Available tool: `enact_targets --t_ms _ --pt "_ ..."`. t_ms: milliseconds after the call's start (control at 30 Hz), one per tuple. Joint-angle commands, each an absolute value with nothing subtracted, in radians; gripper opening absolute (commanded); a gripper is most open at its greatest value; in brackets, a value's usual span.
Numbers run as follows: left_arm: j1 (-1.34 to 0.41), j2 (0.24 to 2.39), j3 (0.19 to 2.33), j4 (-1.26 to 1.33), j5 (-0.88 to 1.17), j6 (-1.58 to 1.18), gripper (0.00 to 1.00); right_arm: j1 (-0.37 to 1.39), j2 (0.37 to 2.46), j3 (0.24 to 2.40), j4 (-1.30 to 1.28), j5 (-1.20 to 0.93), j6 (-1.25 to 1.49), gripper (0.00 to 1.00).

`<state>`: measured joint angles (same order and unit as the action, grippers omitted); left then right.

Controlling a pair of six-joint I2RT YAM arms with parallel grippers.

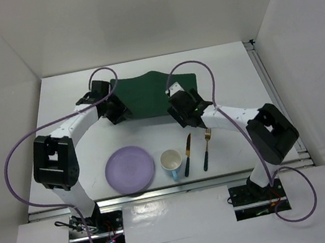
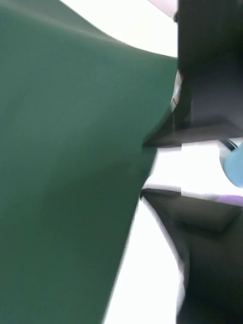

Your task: Set the dinner table for one person

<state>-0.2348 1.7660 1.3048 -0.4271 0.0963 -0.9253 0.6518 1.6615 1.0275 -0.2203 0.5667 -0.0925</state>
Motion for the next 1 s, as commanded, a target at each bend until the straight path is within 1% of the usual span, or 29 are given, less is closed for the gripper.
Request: enact_targets --t_ms 0,33,67,133,200,267,300,333,367,400,433,467,500,533,567,600,633,733,833,967 --pt "-0.232 1.732 1.315 -0.488 0.066 -0.946 0.58 0.646 1.556 1.074 -0.343 0.510 -0.028 0.93" --pt "-0.232 1.720 1.315 -0.497 0.052 -0.937 0.79 0.646 1.546 1.086 -0.365 0.490 -0.019 0.93" --pt "-0.232 1.720 1.331 -0.517 0.042 -0.924 0.87 0.646 1.533 1.113 -0.411 0.444 -0.006 0.93" --pt "-0.232 1.720 1.371 -0.554 0.029 -0.896 1.00 0.646 1.516 1.134 -0.436 0.398 -0.006 0.93" --pt "-0.232 1.720 1.431 -0.589 0.020 -0.881 1.00 0.646 1.494 1.163 -0.449 0.321 0.003 0.93" --pt "-0.232 1.710 1.451 -0.600 0.020 -0.858 1.00 0.608 1.505 1.216 -0.460 0.270 0.020 0.93" --pt "-0.232 1.700 1.466 -0.600 0.031 -0.857 0.95 0.591 1.520 1.242 -0.471 0.200 0.034 0.93" --pt "-0.232 1.700 1.476 -0.600 0.031 -0.832 0.88 0.575 1.543 1.273 -0.471 0.151 0.061 0.86" --pt "-0.232 1.700 1.485 -0.589 0.056 -0.819 0.80 0.559 1.574 1.310 -0.480 0.099 0.077 0.77" --pt "-0.241 1.700 1.485 -0.578 0.066 -0.805 0.71 0.530 1.659 1.401 -0.497 -0.017 0.090 0.67" --pt "-0.241 1.709 1.485 -0.568 0.066 -0.793 0.48 0.516 1.714 1.460 -0.509 -0.075 0.104 0.56" --pt "-0.253 1.727 1.497 -0.568 0.040 -0.781 0.30 0.506 1.771 1.523 -0.523 -0.109 0.151 0.23" --pt "-0.265 1.741 1.521 -0.583 0.011 -0.781 0.13 0.494 1.890 1.654 -0.555 -0.165 0.176 0.12" --pt "-0.265 1.755 1.522 -0.583 -0.017 -0.781 0.00 0.494 1.951 1.716 -0.567 -0.195 0.198 0.03" --pt "-0.265 1.787 1.532 -0.592 -0.041 -0.781 0.00 0.483 2.009 1.777 -0.581 -0.210 0.240 0.00" --pt "-0.247 1.804 1.545 -0.592 -0.060 -0.781 0.00 0.483 2.125 1.840 -0.616 -0.227 0.253 0.00" --pt "-0.236 1.822 1.545 -0.606 -0.060 -0.769 0.00 0.483 2.178 1.950 -0.633 -0.238 0.265 0.00" --pt "-0.204 1.847 1.520 -0.573 -0.060 -0.759 0.00 0.483 2.314 2.075 -0.661 -0.229 0.291 0.00" --pt "-0.181 1.847 1.444 -0.511 -0.014 -0.759 0.00 0.483 2.351 2.062 -0.615 -0.229 0.316 0.00" --pt "-0.144 1.906 1.413 -0.485 0.040 -0.769 0.00 0.483 2.361 2.011 -0.604 -0.151 0.337 0.00"
